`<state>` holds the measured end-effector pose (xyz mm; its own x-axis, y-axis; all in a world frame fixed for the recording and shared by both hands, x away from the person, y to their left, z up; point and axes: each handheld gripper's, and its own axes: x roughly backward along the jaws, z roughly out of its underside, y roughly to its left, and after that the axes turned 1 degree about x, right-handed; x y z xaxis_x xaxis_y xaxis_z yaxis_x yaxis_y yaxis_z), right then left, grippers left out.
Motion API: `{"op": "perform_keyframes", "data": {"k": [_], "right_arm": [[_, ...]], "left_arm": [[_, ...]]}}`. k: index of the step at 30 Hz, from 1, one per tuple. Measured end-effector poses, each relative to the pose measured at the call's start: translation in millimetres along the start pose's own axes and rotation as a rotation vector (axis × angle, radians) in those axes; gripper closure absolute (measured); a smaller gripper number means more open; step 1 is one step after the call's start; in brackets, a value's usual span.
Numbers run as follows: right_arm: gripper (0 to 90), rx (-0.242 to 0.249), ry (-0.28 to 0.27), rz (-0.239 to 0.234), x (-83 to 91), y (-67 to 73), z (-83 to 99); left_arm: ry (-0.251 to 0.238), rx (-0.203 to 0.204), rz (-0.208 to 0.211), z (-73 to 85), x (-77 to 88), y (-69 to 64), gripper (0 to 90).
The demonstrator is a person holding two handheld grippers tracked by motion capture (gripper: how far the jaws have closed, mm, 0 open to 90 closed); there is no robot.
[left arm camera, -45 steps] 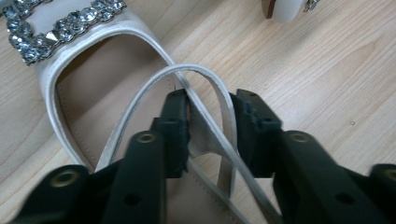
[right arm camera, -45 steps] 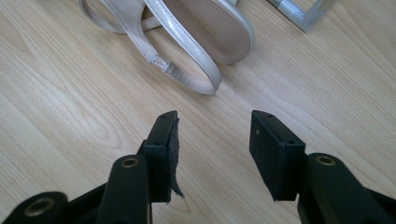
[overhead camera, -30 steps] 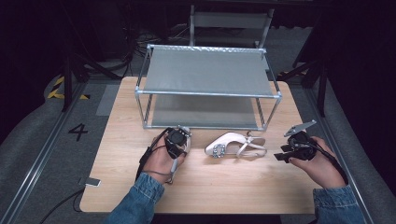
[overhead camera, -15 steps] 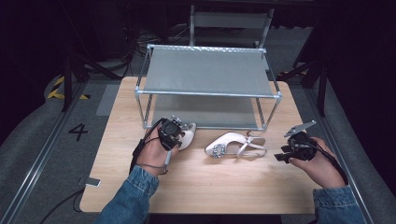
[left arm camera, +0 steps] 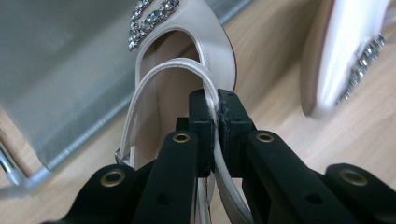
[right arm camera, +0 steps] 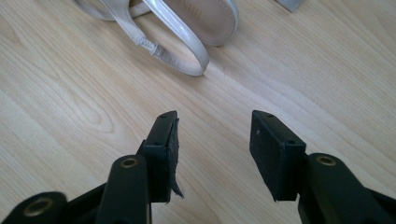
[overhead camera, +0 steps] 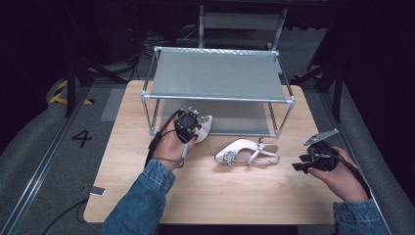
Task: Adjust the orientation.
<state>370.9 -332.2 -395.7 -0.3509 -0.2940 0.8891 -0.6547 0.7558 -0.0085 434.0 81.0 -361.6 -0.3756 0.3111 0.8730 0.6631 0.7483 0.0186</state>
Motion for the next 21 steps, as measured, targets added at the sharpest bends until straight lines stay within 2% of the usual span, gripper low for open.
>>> {"op": "perform_keyframes", "data": {"k": [11, 15, 18, 21], "right_arm": [[52.9, -0.039, -0.001, 0.017, 8.3, -2.8, 17.8], [52.9, -0.055, 0.0, 0.024, 11.2, -4.7, 25.3], [52.9, -0.063, 0.004, 0.03, 12.5, -5.7, 30.1], [52.7, -0.069, -0.003, 0.015, 13.5, -4.8, 32.4]], "left_arm": [[-0.023, 0.014, -0.032, -20.4, -22.7, 9.8, 85.6], [-0.004, 0.017, -0.078, -27.1, -34.4, 11.9, 85.6], [-0.02, 0.02, -0.1, -28.5, -40.8, 11.6, 85.6], [-0.057, 0.041, -0.076, -27.0, -43.0, 10.8, 85.5]]}}
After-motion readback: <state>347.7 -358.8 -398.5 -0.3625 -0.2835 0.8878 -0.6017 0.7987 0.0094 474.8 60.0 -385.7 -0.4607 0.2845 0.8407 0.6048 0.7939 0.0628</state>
